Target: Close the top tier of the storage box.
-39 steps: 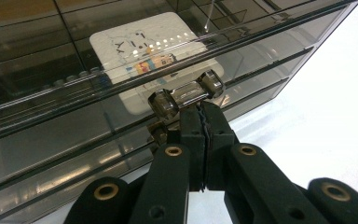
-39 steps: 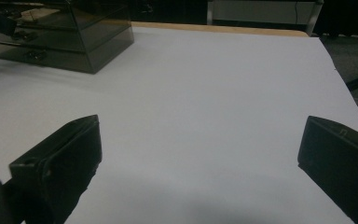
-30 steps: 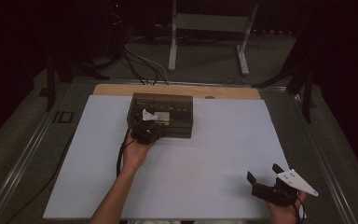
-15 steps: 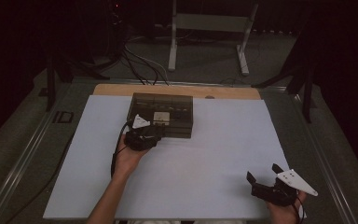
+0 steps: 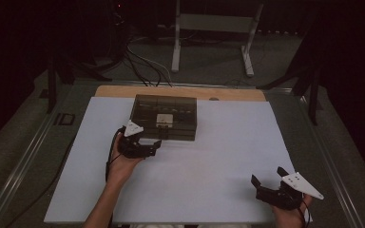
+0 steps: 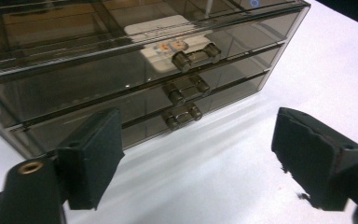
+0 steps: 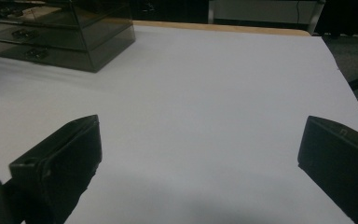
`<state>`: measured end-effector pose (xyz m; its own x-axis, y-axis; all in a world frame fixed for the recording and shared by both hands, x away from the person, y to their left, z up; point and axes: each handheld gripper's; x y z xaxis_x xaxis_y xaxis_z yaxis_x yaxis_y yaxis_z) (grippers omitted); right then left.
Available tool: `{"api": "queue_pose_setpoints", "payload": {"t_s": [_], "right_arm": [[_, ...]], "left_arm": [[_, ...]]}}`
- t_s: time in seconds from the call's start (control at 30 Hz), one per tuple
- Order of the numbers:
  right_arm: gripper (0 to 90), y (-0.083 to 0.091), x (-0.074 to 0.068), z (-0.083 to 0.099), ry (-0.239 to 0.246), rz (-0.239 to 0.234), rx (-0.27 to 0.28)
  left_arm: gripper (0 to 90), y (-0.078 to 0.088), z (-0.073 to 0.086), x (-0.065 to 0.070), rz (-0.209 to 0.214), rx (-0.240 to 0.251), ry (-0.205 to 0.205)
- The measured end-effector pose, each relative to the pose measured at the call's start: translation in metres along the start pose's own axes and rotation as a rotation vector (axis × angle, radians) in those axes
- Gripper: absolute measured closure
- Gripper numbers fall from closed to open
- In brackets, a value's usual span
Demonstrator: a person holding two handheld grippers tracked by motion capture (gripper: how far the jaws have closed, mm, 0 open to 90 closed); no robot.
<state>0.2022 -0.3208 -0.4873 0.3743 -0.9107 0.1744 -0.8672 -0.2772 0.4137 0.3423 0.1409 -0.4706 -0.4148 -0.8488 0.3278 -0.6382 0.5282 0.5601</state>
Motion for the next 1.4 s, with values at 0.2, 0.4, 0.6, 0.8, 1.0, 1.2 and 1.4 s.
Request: {"api": "queue_pose_setpoints", "payload": {"t_s": [0.2, 0.4, 0.6, 0.8, 1.0, 1.2, 1.4], "right_arm": [[0.0, 0.000, 0.000, 0.000, 0.001, 0.000, 0.000], [0.0, 0.000, -0.001, 0.000, 0.002, -0.001, 0.000], [0.0, 0.000, -0.001, 0.000, 0.002, -0.001, -0.001], [0.0, 0.000, -0.001, 0.000, 0.001, -0.001, -0.001], [0.0, -0.001, -0.001, 0.000, 0.003, -0.002, -0.001], [0.0, 0.000, -0.001, 0.000, 0.002, -0.001, 0.000], [0.0, 0.000, -0.001, 0.000, 0.001, -0.001, 0.004]], "left_arm": [[2.5, 0.005, 0.002, -0.004, -0.011, -0.004, 0.004], [2.1, 0.013, 0.005, -0.008, -0.013, 0.021, 0.011], [1.0, 0.023, 0.008, -0.014, -0.027, 0.052, 0.020], [1.0, 0.031, 0.016, -0.023, -0.039, 0.063, 0.023], [1.0, 0.042, 0.021, -0.029, -0.030, 0.090, 0.022], [1.0, 0.048, 0.028, -0.028, -0.025, 0.086, -0.007], [1.0, 0.054, 0.035, -0.026, -0.025, 0.090, -0.027]]}}
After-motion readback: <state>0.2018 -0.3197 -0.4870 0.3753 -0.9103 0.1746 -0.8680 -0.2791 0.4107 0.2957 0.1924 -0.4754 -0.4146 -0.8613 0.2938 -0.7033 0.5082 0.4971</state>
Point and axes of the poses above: each handheld gripper's, and its own axes: y roughly backward along the jaws, z roughly out of its underside, x roughly to its right, and after that the axes turned 14 degrees about y, right-handed
